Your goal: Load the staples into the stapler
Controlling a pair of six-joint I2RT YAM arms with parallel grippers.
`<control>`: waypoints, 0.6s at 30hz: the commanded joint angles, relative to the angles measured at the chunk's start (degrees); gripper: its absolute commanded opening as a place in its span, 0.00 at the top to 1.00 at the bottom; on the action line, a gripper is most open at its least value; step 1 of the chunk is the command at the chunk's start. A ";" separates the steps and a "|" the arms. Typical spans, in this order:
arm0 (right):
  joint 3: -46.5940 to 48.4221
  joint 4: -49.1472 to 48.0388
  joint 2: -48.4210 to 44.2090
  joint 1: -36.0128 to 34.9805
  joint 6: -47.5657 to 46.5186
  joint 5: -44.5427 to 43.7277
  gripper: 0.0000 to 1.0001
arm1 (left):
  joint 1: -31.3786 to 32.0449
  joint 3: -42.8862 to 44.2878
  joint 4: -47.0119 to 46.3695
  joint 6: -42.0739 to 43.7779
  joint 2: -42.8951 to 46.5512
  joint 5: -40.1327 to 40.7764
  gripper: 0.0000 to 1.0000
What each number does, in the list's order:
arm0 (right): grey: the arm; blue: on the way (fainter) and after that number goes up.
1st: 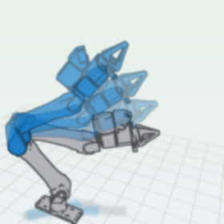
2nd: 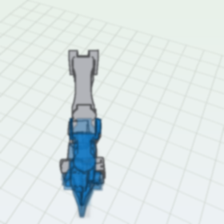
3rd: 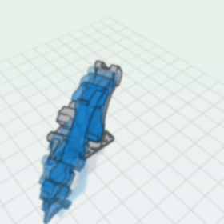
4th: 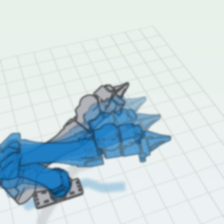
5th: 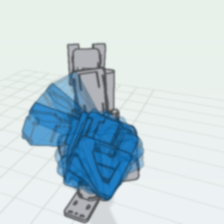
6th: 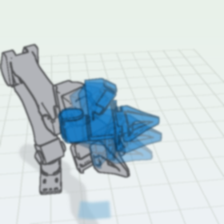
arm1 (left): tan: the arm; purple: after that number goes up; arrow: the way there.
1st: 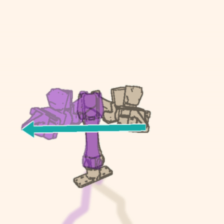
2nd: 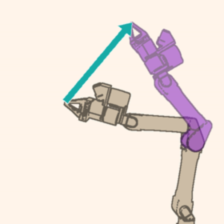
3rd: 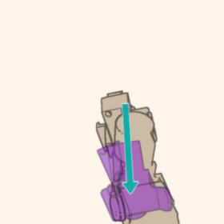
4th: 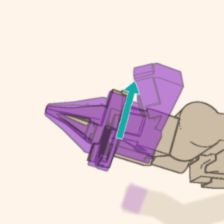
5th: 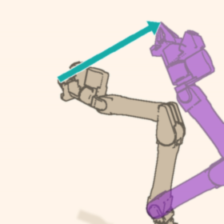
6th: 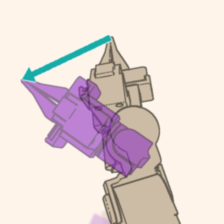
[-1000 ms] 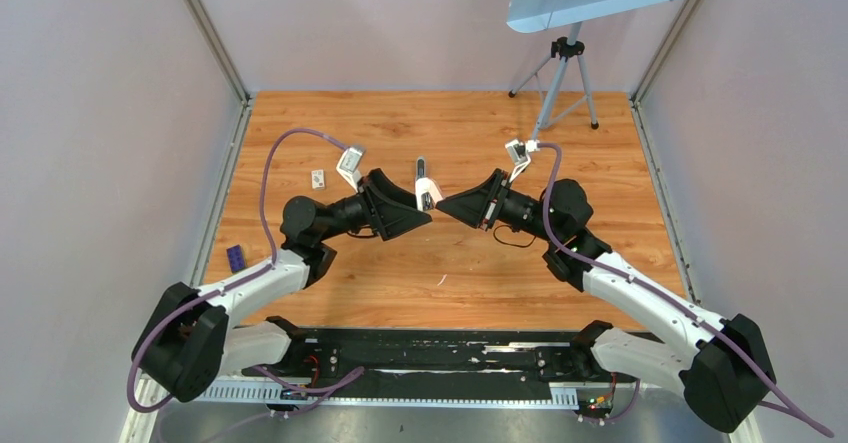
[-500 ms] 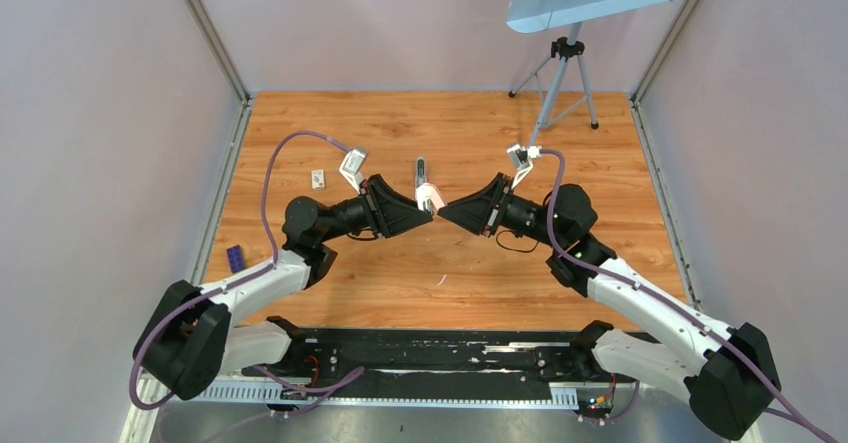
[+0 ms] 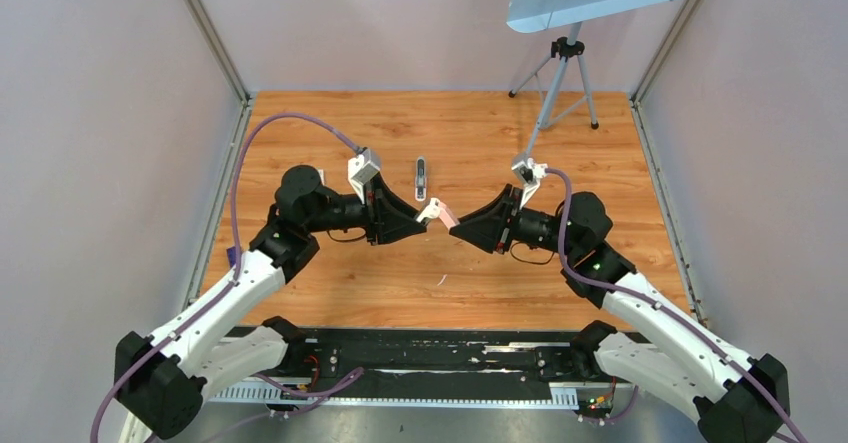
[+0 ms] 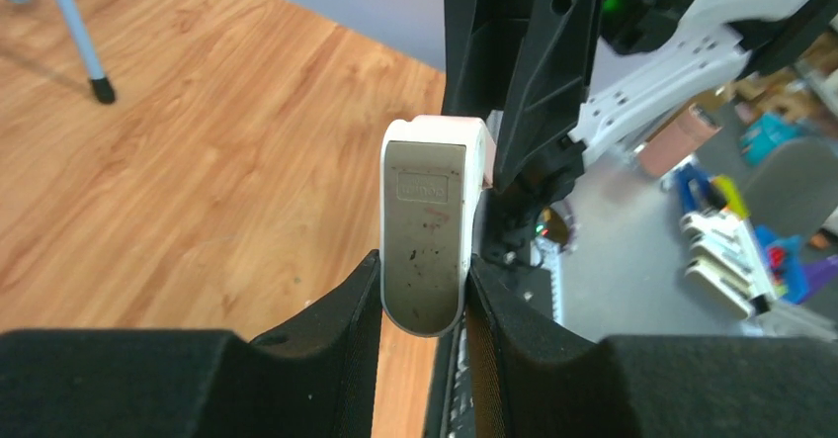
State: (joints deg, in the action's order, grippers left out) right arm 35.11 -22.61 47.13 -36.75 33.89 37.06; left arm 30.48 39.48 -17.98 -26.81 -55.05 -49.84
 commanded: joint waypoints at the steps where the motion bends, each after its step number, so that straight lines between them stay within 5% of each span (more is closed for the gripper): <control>1: -0.82 4.11 0.02 1.24 -6.55 6.21 1.00 | -0.42 6.72 29.26 24.67 0.54 1.38 1.00; 8: 2.74 19.97 -0.90 1.41 -19.42 3.96 1.00 | -0.42 10.37 34.65 34.86 -0.38 1.27 1.00; 18: 4.71 25.27 -0.57 1.51 -26.14 7.15 1.00 | -0.44 12.88 37.98 40.00 -4.68 0.15 1.00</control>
State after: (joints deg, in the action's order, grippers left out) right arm 38.41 -2.81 47.13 -36.32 13.30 42.09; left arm 30.61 50.70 16.93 10.02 -58.26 -50.48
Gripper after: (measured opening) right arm 0.285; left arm 0.338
